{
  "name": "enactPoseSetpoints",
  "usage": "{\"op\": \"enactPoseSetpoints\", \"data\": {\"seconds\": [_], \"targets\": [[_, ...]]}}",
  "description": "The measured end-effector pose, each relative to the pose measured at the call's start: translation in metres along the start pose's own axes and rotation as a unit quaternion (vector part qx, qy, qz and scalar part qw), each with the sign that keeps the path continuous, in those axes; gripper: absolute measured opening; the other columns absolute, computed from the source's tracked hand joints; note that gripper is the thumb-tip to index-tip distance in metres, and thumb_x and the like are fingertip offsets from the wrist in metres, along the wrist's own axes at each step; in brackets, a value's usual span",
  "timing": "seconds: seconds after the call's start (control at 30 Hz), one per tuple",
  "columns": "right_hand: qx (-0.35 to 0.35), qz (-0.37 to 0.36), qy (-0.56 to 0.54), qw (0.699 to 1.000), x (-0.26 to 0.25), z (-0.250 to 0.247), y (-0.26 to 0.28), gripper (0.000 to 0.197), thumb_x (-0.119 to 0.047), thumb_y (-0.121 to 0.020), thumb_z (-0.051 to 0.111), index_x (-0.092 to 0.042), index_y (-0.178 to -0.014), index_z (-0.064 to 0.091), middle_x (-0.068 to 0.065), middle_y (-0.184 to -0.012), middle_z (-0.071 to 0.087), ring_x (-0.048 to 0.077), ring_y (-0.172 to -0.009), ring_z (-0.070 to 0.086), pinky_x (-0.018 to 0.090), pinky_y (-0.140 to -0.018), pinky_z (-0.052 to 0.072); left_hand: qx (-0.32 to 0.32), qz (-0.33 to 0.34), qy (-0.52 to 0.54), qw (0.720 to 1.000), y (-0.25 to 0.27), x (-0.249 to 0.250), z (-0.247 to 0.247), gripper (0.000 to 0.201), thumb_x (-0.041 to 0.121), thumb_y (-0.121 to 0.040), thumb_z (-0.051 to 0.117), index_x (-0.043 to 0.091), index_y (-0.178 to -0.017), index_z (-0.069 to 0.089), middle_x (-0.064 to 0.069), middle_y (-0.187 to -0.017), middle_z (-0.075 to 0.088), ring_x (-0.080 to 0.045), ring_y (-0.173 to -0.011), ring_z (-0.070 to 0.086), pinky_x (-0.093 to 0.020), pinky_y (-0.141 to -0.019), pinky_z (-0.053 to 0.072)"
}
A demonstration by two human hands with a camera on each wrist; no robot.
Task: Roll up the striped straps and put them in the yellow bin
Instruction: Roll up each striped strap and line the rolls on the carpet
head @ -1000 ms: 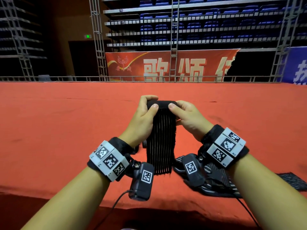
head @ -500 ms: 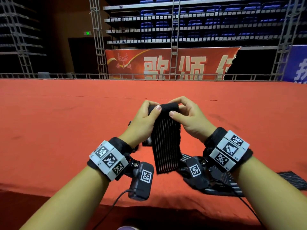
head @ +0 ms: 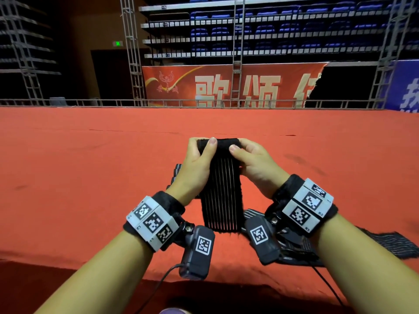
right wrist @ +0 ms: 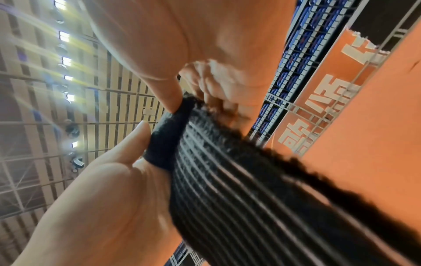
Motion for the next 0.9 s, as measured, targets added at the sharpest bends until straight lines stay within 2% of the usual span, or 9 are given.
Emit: {"op": "enactPoseSetpoints", "data": {"seconds": [0.17, 0.27, 0.33, 0.4, 0.5, 0.6, 0.67, 0.83, 0.9], "targets": [[0.003, -0.014, 0.045, 0.999, -0.007, -0.005, 0.002, 0.02, 0.001, -0.099, 0.043, -0.007, -0.115, 0.052, 0.006, -0.088, 0.058, 0.011, -0.073, 0.058, 0.019, -0.06, 0.05, -0.041, 0.028, -0.044, 0.998, -0.001, 0.008, -0.001, 0.021, 0.025, -0.101, 0.05, 0.009, -0.114, 0.045, 0.002, -0.097, 0.054, -0.006, -0.083, 0.056, -0.028, -0.077, 0.048], [0.001, 0.035, 0.044, 0.998, 0.001, -0.007, 0.002, 0.021, -0.016, -0.102, 0.042, -0.013, -0.117, 0.056, 0.005, -0.09, 0.057, 0.015, -0.073, 0.056, 0.028, -0.064, 0.049, -0.081, 0.074, -0.065, 0.992, 0.0, 0.018, 0.002, 0.017, 0.013, -0.099, 0.054, 0.01, -0.114, 0.046, 0.001, -0.097, 0.055, -0.006, -0.085, 0.055, -0.025, -0.077, 0.051], [0.012, 0.059, 0.052, 0.997, 0.005, -0.008, 0.002, 0.028, -0.03, -0.103, 0.039, -0.009, -0.111, 0.057, 0.005, -0.084, 0.056, 0.017, -0.07, 0.055, 0.03, -0.062, 0.048, -0.095, 0.103, -0.084, 0.987, 0.002, 0.022, 0.004, 0.02, 0.015, -0.097, 0.058, 0.013, -0.112, 0.047, 0.002, -0.096, 0.055, -0.004, -0.084, 0.055, -0.022, -0.077, 0.05], [0.036, 0.036, 0.069, 0.996, 0.001, -0.012, 0.001, 0.019, -0.021, -0.103, 0.041, -0.009, -0.101, 0.055, 0.003, -0.078, 0.054, 0.013, -0.064, 0.052, 0.025, -0.057, 0.045, -0.097, 0.102, -0.083, 0.987, 0.004, 0.019, 0.007, 0.026, 0.026, -0.091, 0.059, 0.016, -0.113, 0.048, 0.004, -0.096, 0.056, -0.005, -0.086, 0.056, -0.023, -0.078, 0.05], [0.06, -0.012, 0.058, 0.996, -0.007, -0.015, 0.002, 0.011, -0.007, -0.1, 0.046, -0.005, -0.105, 0.055, 0.002, -0.082, 0.057, 0.008, -0.068, 0.055, 0.016, -0.057, 0.048, -0.087, 0.051, -0.052, 0.994, 0.004, 0.006, 0.007, 0.03, 0.039, -0.09, 0.055, 0.02, -0.113, 0.05, 0.005, -0.099, 0.058, -0.007, -0.089, 0.057, -0.029, -0.08, 0.049], [0.062, -0.011, 0.042, 0.997, -0.005, -0.016, 0.003, 0.012, -0.013, -0.1, 0.048, -0.007, -0.109, 0.054, 0.001, -0.084, 0.059, 0.006, -0.067, 0.059, 0.016, -0.055, 0.049, -0.075, 0.045, -0.028, 0.996, 0.001, 0.004, 0.005, 0.026, 0.037, -0.09, 0.055, 0.022, -0.11, 0.051, 0.0, -0.1, 0.06, -0.011, -0.089, 0.059, -0.036, -0.081, 0.052], [0.044, 0.015, 0.038, 0.998, 0.001, -0.013, 0.004, 0.016, -0.022, -0.101, 0.047, -0.01, -0.108, 0.055, 0.0, -0.085, 0.06, 0.002, -0.062, 0.061, 0.018, -0.055, 0.05, -0.088, 0.047, -0.023, 0.995, -0.001, 0.006, 0.007, 0.026, 0.033, -0.089, 0.055, 0.022, -0.111, 0.05, 0.0, -0.099, 0.059, -0.011, -0.088, 0.06, -0.033, -0.079, 0.054], [0.033, -0.016, 0.013, 0.999, -0.002, -0.012, 0.004, 0.006, -0.008, -0.097, 0.052, -0.008, -0.102, 0.055, 0.004, -0.089, 0.06, 0.006, -0.073, 0.062, 0.018, -0.065, 0.052, -0.071, 0.025, -0.02, 0.997, -0.001, 0.003, 0.007, 0.017, 0.027, -0.1, 0.054, 0.015, -0.111, 0.049, 0.003, -0.095, 0.057, 0.002, -0.078, 0.059, -0.018, -0.07, 0.049], [0.026, -0.004, 0.028, 0.999, 0.001, -0.006, 0.006, 0.007, -0.014, -0.099, 0.05, -0.009, -0.104, 0.052, 0.001, -0.087, 0.058, 0.004, -0.071, 0.059, 0.017, -0.063, 0.049, -0.056, 0.03, -0.028, 0.998, -0.002, 0.002, 0.003, 0.018, 0.027, -0.1, 0.054, 0.014, -0.109, 0.049, 0.003, -0.091, 0.056, 0.001, -0.073, 0.056, -0.017, -0.066, 0.047]]}}
Point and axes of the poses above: each hand's wrist, its own y-axis away from the middle knuckle, its own z-axis out of the palm, x = y × z, the point moved 9 cm from there along -y, towards the middle knuckle
